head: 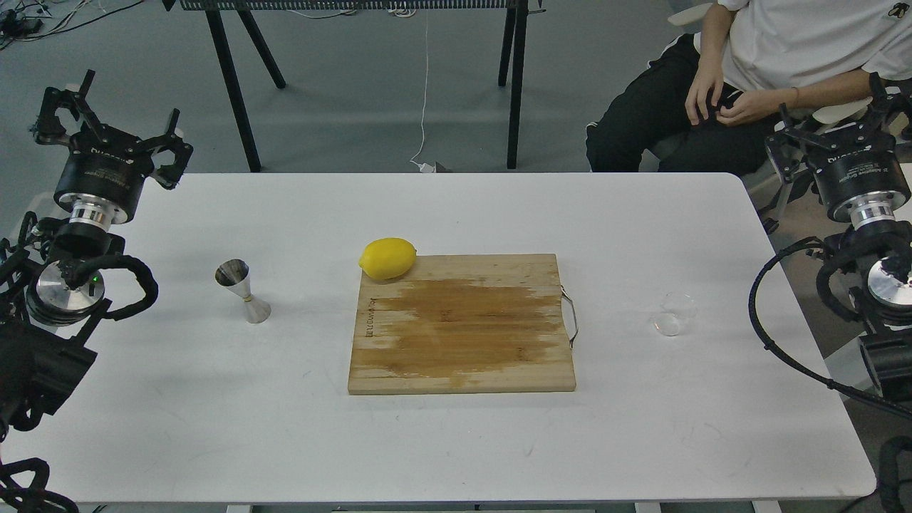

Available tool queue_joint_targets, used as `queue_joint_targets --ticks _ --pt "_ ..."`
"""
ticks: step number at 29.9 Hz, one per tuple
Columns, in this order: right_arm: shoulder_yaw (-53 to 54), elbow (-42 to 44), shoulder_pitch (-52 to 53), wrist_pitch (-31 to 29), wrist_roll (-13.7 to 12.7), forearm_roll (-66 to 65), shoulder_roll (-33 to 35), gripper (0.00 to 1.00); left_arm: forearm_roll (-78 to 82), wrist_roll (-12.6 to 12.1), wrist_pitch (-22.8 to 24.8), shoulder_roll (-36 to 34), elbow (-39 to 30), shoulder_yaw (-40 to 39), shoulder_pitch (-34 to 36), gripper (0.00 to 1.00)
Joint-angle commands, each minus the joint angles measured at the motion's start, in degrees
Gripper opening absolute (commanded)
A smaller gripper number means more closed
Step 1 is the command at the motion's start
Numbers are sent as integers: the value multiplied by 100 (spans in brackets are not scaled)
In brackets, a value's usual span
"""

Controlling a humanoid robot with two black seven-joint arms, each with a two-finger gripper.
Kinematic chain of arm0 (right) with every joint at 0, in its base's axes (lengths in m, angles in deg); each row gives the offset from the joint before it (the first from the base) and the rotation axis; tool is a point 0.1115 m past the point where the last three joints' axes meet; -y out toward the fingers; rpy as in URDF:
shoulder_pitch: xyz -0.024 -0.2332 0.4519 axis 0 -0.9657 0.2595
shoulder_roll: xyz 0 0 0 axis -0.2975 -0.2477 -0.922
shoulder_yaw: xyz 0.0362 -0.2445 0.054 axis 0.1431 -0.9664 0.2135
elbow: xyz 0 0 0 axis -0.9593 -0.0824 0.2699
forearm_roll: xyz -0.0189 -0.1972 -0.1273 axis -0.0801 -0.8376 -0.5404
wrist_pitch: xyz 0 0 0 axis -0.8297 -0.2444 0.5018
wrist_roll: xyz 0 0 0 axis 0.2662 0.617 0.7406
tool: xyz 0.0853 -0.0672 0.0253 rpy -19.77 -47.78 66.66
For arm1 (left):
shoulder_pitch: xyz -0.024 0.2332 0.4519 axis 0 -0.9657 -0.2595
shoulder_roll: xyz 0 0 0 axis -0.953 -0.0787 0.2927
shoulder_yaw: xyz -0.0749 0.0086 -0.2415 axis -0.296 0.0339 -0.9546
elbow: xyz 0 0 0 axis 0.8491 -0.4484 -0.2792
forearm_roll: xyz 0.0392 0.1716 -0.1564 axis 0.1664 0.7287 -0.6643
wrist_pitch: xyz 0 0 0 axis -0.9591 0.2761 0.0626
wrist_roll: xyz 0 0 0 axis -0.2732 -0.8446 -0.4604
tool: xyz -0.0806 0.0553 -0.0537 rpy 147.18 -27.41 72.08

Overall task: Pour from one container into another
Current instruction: 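Move the left gripper down toward the small steel jigger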

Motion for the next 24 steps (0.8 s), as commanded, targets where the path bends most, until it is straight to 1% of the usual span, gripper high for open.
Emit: queue_joint_targets --ticks 1,4,5,7,9,12,15,17,22,24 --pt "-79 -10 8 0 -6 1 -2 100 -17 -4 21 -44 -68 -2 -28 100" --pt "-79 -10 8 0 -6 1 -2 100 -35 -4 26 -62 -103 -2 -45 100" --pt "-79 -10 16 0 -15 1 -2 100 -43 39 12 -62 -130 -54 -37 100" --pt "-88 -19 16 0 -85 1 7 100 -44 57 -58 -71 -191 -3 -45 100" --pt "-97 -89 -19 0 -85 10 7 100 26 92 -59 -123 -427 15 -72 100" --pt "-88 -89 -19 0 -85 10 16 100 578 66 -6 -508 -998 59 -238 100" --pt "-88 -81 -54 0 -85 10 24 100 1483 75 -32 -1001 -1867 121 -335 100" --pt "-79 -63 -54 0 -77 10 24 100 1915 84 -84 -1309 -2404 112 -519 100" --pt "-71 -54 -133 0 -33 10 33 100 2626 119 -523 -1986 -3494 112 -958 99" --pt "-62 -54 -177 0 -15 10 51 100 3109 233 -603 -2223 -3898 103 -1213 99"
